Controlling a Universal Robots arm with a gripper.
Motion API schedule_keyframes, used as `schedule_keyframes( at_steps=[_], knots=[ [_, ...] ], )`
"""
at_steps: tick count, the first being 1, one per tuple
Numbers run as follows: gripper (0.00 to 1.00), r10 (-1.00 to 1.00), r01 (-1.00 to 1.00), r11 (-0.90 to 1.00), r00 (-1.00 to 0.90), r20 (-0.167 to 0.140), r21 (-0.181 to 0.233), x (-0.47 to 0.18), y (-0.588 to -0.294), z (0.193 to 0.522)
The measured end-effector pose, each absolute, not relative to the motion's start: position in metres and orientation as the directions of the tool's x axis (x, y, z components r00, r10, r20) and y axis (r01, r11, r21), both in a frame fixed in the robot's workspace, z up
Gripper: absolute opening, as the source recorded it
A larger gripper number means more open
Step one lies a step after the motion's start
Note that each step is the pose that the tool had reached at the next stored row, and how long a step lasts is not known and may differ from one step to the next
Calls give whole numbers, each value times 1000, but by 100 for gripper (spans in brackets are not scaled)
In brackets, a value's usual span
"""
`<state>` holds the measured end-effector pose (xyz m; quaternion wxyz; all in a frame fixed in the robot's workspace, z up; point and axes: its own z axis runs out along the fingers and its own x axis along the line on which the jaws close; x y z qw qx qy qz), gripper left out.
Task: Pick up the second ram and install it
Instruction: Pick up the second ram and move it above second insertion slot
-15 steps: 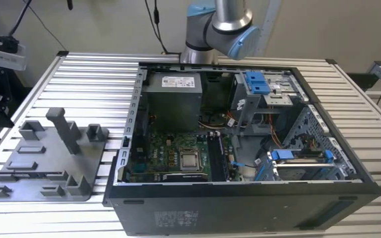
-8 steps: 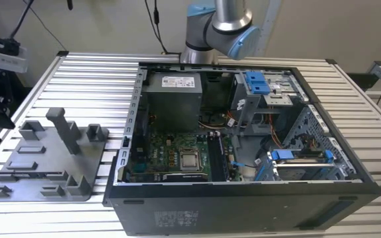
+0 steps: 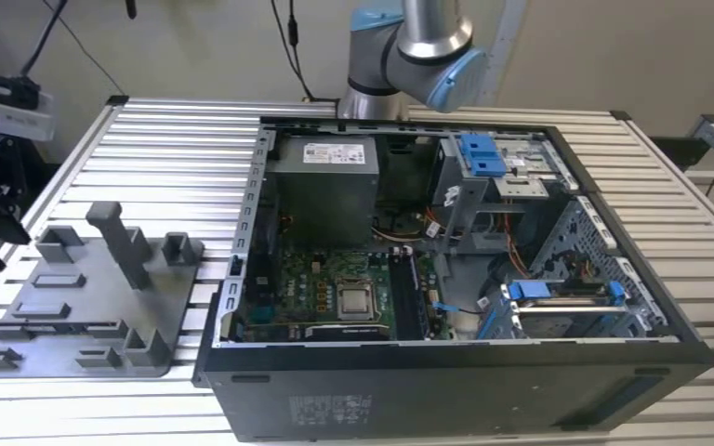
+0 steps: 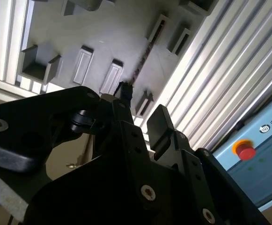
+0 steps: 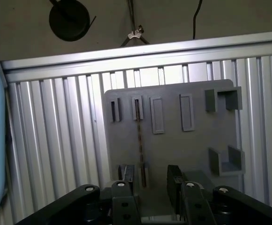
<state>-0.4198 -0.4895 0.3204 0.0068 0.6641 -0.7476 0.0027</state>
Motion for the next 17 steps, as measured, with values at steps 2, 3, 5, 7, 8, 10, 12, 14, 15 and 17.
schedule_keyframes(
  at_steps=[2, 3, 5, 7, 8, 10, 12, 14, 15, 17],
  knots=[
    [42, -993, -993, 118, -118, 14, 5, -420, -489, 319],
    [42, -993, -993, 118, -118, 14, 5, -420, -489, 319],
    [42, -993, -993, 118, -118, 14, 5, -420, -489, 319],
    [42, -993, -993, 118, -118, 14, 5, -420, -489, 319],
    [42, -993, -993, 118, -118, 14, 5, -420, -489, 318],
    [42, -993, -993, 118, -118, 14, 5, -420, -489, 318],
    [42, -993, -993, 118, -118, 14, 5, -420, -489, 318],
    [42, -993, -993, 118, -118, 14, 5, -420, -489, 318],
    [42, -993, -993, 118, -118, 14, 5, -420, -489, 318],
    [42, -993, -993, 118, -118, 14, 5, -420, -489, 317]
  ],
)
